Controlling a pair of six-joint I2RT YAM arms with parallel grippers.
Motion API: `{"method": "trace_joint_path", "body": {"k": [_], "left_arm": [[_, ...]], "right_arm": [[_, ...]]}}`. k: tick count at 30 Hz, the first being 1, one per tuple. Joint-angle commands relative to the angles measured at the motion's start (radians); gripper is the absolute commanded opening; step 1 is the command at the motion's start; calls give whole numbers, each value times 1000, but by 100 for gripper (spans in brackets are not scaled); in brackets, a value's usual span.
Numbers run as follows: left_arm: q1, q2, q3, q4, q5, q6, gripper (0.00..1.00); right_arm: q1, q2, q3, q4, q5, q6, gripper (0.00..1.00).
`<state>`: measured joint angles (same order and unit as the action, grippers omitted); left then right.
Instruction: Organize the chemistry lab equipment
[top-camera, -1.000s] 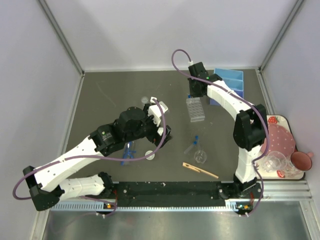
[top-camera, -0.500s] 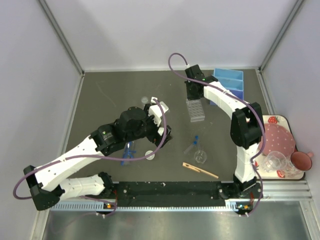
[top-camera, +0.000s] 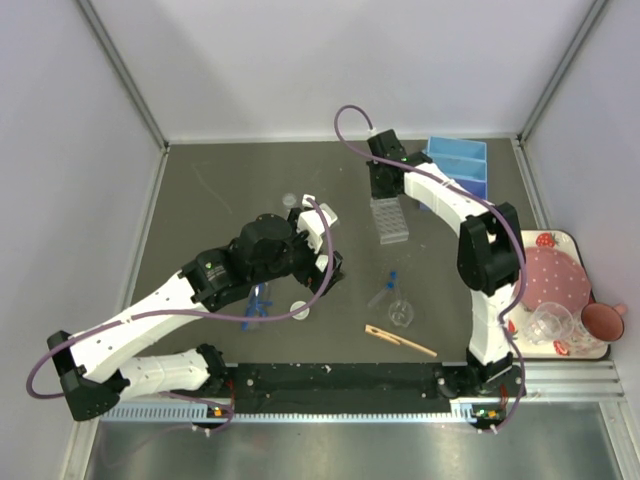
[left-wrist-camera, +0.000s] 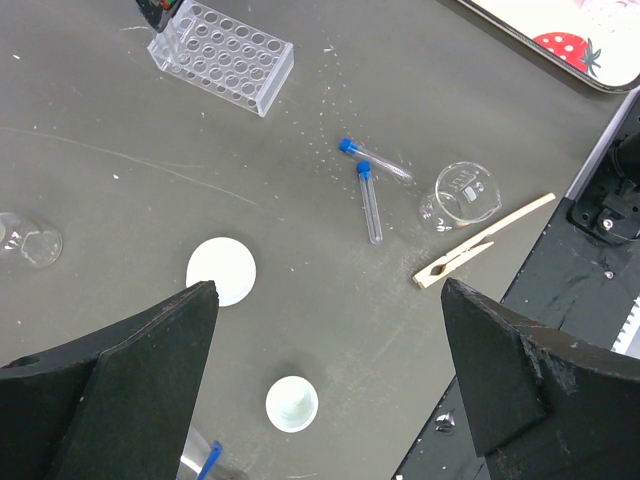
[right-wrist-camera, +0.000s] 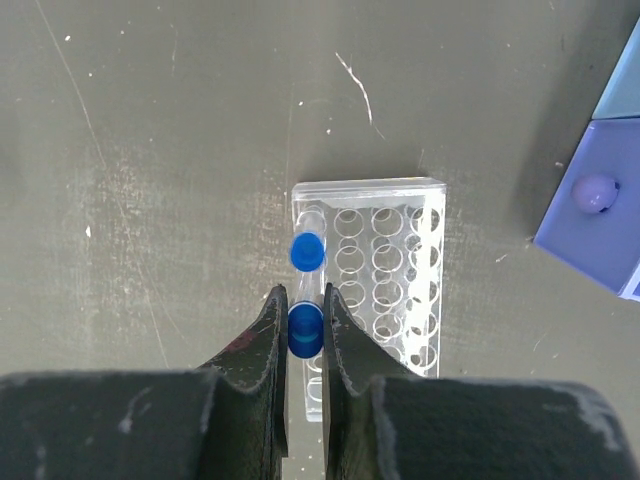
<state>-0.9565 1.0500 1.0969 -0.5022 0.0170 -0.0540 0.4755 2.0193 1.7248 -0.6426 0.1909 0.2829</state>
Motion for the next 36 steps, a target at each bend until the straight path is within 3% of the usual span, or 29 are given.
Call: {"method": "trace_joint_path", "body": {"k": [1,36], "left_arm": [[-2,-5,-2,22,1,-7,99],[-2,2,0,22,14,-9,99]], "right_arm": [[12,18,44,23,7,7,0],[11,33,-22,61,-1,24,4]]}}
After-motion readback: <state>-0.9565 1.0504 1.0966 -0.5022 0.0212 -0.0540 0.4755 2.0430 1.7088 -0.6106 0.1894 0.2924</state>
